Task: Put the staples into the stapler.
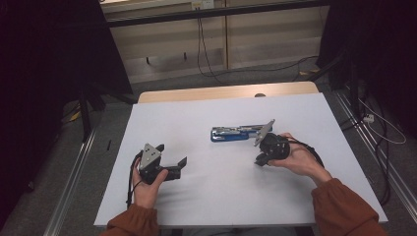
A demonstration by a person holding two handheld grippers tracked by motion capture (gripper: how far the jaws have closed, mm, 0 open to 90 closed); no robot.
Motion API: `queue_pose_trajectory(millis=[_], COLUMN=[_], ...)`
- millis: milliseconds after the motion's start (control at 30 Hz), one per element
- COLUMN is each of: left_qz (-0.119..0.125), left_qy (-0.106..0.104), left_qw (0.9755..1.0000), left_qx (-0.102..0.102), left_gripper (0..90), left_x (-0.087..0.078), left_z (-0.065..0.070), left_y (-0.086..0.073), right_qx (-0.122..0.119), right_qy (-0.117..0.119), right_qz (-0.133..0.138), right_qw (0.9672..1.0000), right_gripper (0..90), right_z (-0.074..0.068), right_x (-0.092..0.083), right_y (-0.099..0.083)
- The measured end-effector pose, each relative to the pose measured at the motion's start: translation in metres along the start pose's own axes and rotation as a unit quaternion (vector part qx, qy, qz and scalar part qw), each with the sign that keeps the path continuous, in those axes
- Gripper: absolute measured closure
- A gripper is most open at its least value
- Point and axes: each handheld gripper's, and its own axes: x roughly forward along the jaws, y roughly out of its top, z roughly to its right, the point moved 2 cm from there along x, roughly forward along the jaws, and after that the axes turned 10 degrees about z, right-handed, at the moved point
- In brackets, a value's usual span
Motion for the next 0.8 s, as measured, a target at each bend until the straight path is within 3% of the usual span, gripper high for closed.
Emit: queue_pose_trajectory(millis=[800], left_qz=[0.002], left_qy=[0.002], left_qw=[1.0000], left_qx=[0.003], left_gripper=[4.2], left_x=[0.000], left_z=[0.001], left_y=[0.000], right_qx=[0.002], right_qy=[-0.004], right_qz=[0.042], right_qw=[0.9991], right_gripper=[79.4], right_z=[-0.001], right_x=[-0.012], right_y=[0.002])
